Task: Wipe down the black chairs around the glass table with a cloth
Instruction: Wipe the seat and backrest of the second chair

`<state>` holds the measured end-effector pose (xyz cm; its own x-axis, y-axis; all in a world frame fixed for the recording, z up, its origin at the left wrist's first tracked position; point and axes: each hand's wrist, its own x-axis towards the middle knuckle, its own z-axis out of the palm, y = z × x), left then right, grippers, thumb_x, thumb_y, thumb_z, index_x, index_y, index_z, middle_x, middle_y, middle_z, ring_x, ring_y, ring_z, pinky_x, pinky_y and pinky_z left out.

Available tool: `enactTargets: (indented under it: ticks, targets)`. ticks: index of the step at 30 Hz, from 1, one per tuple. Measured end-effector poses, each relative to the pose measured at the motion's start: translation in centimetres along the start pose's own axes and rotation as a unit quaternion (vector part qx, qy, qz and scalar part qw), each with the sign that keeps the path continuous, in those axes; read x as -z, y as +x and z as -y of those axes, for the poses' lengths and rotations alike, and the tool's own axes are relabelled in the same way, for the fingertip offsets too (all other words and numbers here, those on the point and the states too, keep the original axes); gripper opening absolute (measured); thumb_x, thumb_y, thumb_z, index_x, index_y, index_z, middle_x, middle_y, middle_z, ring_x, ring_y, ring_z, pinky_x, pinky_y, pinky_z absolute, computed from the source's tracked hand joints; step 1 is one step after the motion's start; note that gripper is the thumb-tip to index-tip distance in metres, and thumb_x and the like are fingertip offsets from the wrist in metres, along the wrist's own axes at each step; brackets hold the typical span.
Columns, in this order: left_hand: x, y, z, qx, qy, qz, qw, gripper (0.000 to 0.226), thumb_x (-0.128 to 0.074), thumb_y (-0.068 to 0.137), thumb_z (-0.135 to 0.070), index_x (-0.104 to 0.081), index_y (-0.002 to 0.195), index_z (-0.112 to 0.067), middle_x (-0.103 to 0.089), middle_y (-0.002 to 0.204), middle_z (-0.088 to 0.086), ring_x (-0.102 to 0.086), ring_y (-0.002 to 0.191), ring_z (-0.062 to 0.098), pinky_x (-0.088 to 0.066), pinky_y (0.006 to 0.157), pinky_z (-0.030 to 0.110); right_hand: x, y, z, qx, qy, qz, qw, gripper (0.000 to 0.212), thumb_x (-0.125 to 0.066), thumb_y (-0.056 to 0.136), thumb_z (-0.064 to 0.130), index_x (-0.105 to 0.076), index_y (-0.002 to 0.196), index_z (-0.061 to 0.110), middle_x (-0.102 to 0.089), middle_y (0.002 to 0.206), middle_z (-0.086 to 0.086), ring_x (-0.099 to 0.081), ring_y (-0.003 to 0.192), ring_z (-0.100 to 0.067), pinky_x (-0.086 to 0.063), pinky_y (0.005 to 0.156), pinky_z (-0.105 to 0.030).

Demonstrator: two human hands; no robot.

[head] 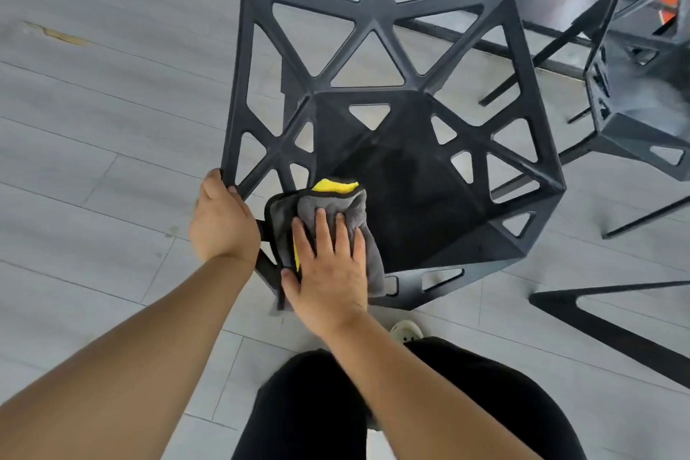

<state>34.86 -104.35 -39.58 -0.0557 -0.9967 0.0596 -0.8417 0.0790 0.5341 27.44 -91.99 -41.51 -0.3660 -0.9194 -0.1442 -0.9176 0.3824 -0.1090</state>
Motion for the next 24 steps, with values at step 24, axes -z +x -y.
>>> enactTargets:
  ticks: [24]
  targets:
    - [0.0,-0.1,0.2,-0.018,-0.017,-0.005,1.000,0.035,-0.035,0.098,-0.011,-0.040,0.131,0.000,-0.055,0.122,0.020,-0.054,0.098,0.044,-0.040,0.071,0.047,0.4,-4.3,-2.7,-0.047,-0.007,0.003,0.999,0.083,-0.044,0.074,0.055,-0.032,0.147,0.018,-0.028,0.152,-0.019,-0.022,0.139,-0.044,-0.015,0.110,-0.065]
